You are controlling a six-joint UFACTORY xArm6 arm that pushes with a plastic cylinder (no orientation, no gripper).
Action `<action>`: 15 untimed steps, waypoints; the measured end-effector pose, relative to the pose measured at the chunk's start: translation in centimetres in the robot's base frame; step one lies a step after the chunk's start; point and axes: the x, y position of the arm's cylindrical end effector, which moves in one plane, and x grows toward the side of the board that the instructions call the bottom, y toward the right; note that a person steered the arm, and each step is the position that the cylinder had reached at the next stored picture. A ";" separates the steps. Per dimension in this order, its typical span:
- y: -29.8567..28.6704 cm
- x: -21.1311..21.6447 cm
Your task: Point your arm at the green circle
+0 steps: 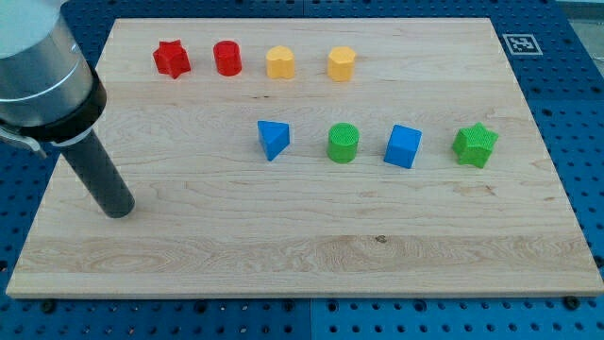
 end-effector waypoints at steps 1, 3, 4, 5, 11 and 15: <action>0.0 0.0; 0.0 -1.3; 0.0 -2.2; 0.0 -3.4; 15.7 -3.7; 26.4 -3.5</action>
